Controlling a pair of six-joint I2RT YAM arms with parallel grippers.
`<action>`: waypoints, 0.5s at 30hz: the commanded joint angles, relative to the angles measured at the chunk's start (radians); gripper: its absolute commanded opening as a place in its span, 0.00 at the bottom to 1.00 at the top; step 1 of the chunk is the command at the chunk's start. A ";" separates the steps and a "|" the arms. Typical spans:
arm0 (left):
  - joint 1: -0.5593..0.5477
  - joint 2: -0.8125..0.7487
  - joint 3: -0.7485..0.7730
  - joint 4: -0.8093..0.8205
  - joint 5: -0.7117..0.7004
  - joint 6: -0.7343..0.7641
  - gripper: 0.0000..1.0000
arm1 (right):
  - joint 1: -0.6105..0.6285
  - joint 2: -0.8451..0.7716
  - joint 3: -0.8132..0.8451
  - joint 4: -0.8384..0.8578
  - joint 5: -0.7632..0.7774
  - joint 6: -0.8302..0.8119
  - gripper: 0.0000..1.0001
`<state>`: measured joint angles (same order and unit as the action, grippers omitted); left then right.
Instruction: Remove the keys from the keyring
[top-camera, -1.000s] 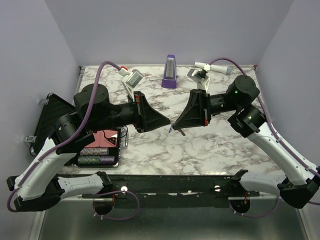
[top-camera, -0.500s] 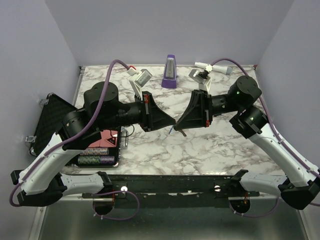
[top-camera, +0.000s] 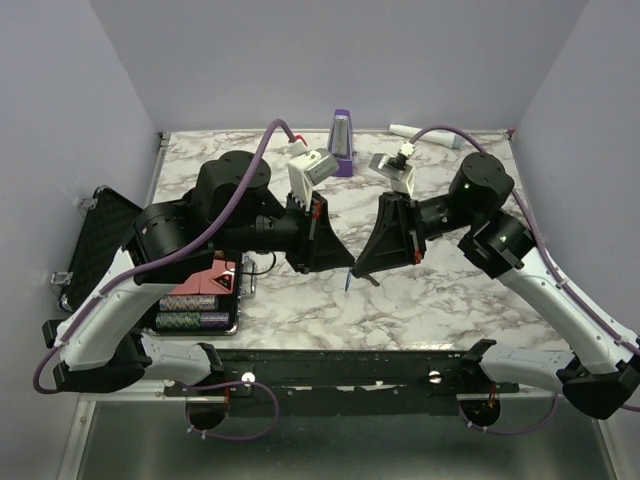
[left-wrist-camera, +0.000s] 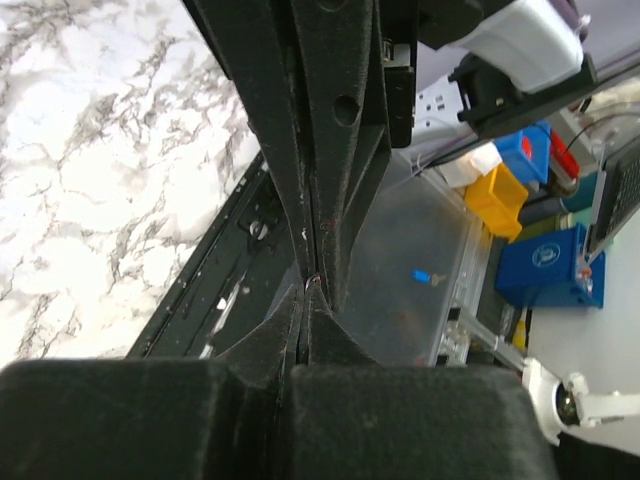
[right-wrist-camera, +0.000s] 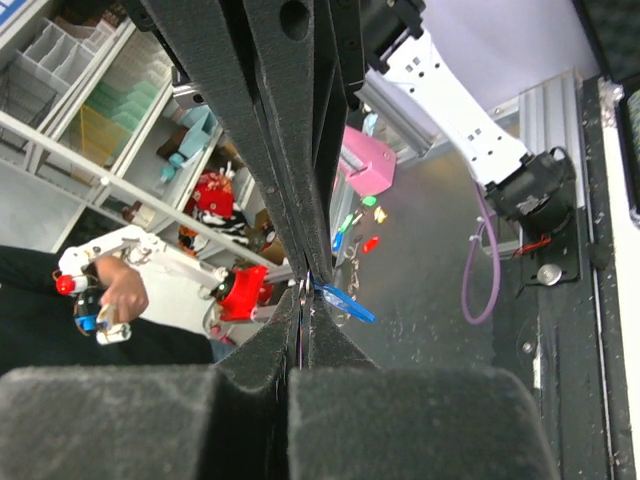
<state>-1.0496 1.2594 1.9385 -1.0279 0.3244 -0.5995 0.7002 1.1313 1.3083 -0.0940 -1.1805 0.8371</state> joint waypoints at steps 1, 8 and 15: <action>-0.016 0.052 0.027 -0.182 0.137 0.108 0.00 | 0.005 0.008 0.017 -0.029 -0.057 -0.018 0.01; -0.015 0.126 0.053 -0.248 0.295 0.204 0.00 | 0.013 0.031 0.020 -0.052 -0.129 -0.041 0.01; -0.016 0.185 0.051 -0.232 0.403 0.242 0.00 | 0.024 0.047 0.026 -0.056 -0.185 -0.036 0.01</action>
<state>-1.0473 1.3796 2.0121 -1.1561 0.5850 -0.4255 0.7219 1.1690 1.3079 -0.2123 -1.3777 0.7925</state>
